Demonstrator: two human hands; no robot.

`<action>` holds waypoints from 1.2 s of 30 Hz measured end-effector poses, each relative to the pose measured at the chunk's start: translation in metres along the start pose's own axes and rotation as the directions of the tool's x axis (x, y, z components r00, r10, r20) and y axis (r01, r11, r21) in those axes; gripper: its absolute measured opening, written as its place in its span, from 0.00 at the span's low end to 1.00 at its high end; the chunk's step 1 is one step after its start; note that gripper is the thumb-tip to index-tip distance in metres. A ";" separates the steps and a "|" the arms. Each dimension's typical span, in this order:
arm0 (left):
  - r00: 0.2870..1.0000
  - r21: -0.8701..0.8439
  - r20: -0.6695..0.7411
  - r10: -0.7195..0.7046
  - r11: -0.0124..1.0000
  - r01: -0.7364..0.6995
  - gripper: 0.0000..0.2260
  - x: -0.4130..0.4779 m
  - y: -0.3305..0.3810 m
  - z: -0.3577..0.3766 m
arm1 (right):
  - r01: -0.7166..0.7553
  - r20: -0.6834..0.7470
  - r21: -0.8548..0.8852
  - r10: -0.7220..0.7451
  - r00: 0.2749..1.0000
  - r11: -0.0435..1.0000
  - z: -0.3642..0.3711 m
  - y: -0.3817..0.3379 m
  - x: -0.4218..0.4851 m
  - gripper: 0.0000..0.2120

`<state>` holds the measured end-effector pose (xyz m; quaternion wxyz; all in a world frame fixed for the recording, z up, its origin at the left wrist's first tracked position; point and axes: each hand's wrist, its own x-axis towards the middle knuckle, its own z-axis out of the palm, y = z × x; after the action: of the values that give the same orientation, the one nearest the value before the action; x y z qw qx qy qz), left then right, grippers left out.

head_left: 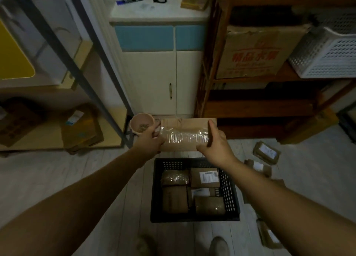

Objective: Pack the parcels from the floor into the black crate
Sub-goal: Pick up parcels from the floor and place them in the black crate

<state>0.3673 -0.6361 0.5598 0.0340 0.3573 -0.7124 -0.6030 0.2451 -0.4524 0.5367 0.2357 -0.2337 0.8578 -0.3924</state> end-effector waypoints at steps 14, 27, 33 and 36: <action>0.988 0.179 -0.138 -0.065 0.980 0.089 0.14 0.122 -0.218 0.056 | -0.205 0.199 -0.046 0.210 0.957 0.978 0.159 0.171 0.085 0.40; 0.980 0.438 -0.037 -0.194 0.879 0.191 0.18 0.223 -0.460 0.130 | -0.260 0.305 -0.105 0.280 0.910 0.960 0.316 0.374 0.159 0.33; 0.956 0.576 0.159 -0.245 0.810 0.112 0.26 0.259 -0.508 0.136 | -0.282 0.293 -0.089 0.296 0.909 0.955 0.363 0.415 0.187 0.33; 0.925 0.617 0.217 -0.313 0.778 0.119 0.33 0.263 -0.523 0.140 | -0.259 0.311 -0.128 0.286 0.906 0.957 0.376 0.424 0.191 0.37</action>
<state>0.3502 -0.6730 -0.0402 -0.2609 0.3319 -0.8145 -0.3980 0.2251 -0.5288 -0.0564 0.4170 -0.1829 0.8467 -0.2752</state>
